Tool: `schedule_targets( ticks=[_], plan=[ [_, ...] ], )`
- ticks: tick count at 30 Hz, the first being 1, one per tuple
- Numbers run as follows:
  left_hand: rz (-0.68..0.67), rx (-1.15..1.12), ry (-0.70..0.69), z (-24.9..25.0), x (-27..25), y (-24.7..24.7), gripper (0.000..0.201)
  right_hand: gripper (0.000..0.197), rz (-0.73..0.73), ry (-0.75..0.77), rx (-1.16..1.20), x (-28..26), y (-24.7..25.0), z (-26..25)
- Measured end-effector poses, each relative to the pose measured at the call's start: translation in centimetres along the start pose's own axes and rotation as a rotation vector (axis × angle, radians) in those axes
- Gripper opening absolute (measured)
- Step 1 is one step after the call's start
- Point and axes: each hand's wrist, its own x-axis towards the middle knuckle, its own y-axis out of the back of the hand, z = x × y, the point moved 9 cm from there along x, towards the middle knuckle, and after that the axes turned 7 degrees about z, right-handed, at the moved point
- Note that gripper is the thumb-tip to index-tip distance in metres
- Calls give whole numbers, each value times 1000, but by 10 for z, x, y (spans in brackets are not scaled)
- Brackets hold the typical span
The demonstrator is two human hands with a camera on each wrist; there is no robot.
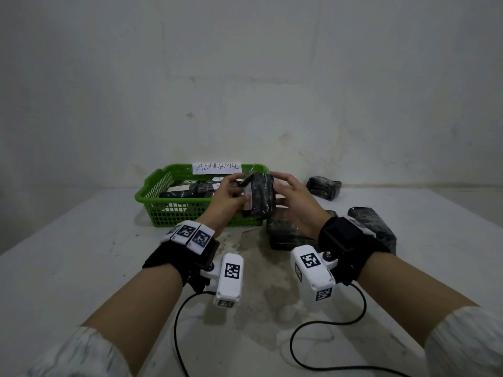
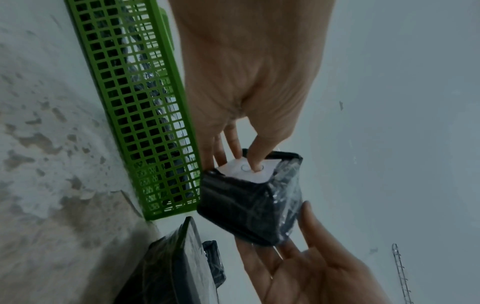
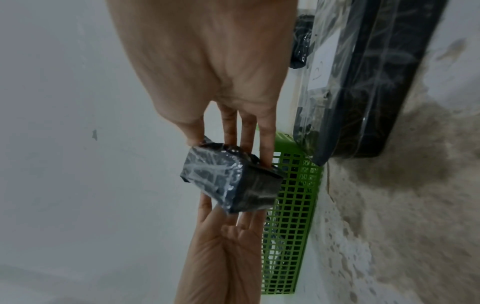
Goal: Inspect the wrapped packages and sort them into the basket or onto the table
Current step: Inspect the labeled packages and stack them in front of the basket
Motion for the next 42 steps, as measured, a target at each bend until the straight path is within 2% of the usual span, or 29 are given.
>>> schedule_targets(
  ticks=[2, 5, 12, 17, 20, 22, 24, 29, 32, 36, 39, 42],
  plan=[
    [-45, -39, 41, -2, 0, -5, 38, 24, -14, 18, -28, -1, 1, -4],
    [-60, -147, 102, -3, -2, -12, 32, 22, -6, 55, -109, 0, 0, -7],
    [-63, -149, 64, -6, -5, -24, 18, 13, 13, 74, -214, -2, -18, -3],
    [-40, -222, 63, -2, -3, -25, 12, 48, -46, 15, -165, -5, -27, 2],
    [-50, -235, 77, -2, -3, -26, 10, 35, -20, 34, -115, -4, -21, -4],
    [-61, -221, 92, -2, -4, -27, 14, 22, 7, 55, -96, -3, -17, -6],
    [-59, -210, 97, -3, -4, -27, 20, 20, 22, 35, -78, -3, -15, -5],
    [-43, -201, 91, -1, -5, -28, 27, 29, -26, -11, -69, -7, -14, -1],
    [-81, -197, 105, -1, -7, -28, 29, 30, -21, -6, -39, -9, -10, -2],
    [-102, -159, 105, -2, -9, -25, 42, 33, -38, -20, 9, -9, -8, 0],
    [-77, -169, 97, 1, -9, -24, 40, 45, -90, -49, -42, -9, -12, 2],
    [-121, -185, 121, 1, -11, -27, 37, 55, -95, -45, -76, -11, -10, 3]
  ],
)
